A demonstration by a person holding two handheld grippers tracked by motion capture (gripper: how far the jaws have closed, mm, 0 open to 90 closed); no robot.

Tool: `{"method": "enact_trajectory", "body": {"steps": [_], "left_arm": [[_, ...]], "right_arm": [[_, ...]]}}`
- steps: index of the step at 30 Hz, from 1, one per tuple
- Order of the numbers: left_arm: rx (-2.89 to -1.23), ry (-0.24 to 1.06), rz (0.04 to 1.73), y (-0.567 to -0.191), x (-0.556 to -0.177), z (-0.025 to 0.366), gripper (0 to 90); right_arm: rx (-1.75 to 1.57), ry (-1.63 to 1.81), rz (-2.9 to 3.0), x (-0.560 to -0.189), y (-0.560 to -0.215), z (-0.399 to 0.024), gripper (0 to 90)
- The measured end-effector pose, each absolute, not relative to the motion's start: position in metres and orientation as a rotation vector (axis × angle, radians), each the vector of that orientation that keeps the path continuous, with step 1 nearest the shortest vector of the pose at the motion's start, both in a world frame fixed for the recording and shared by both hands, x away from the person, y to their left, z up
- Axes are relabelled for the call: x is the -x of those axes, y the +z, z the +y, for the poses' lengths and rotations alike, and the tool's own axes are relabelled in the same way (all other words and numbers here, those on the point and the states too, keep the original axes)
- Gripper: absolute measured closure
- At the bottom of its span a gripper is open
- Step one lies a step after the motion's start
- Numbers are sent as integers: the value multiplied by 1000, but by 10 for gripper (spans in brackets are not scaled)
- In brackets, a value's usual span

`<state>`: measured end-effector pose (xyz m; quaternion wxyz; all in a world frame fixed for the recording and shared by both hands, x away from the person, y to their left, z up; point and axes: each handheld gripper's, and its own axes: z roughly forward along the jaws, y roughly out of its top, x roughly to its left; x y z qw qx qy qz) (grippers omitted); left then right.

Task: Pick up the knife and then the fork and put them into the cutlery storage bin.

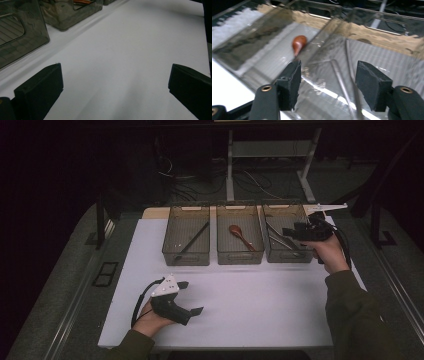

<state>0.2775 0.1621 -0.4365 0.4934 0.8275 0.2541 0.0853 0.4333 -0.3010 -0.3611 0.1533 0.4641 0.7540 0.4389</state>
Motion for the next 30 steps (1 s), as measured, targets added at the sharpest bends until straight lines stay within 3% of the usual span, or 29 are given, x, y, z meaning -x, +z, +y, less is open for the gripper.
{"method": "enact_trajectory", "body": {"steps": [30], "left_arm": [[-2016, 197, 608, -436, -273, 160, 0]], "right_arm": [[-1084, 1321, 2233, -330, -382, -271, 201]]}}
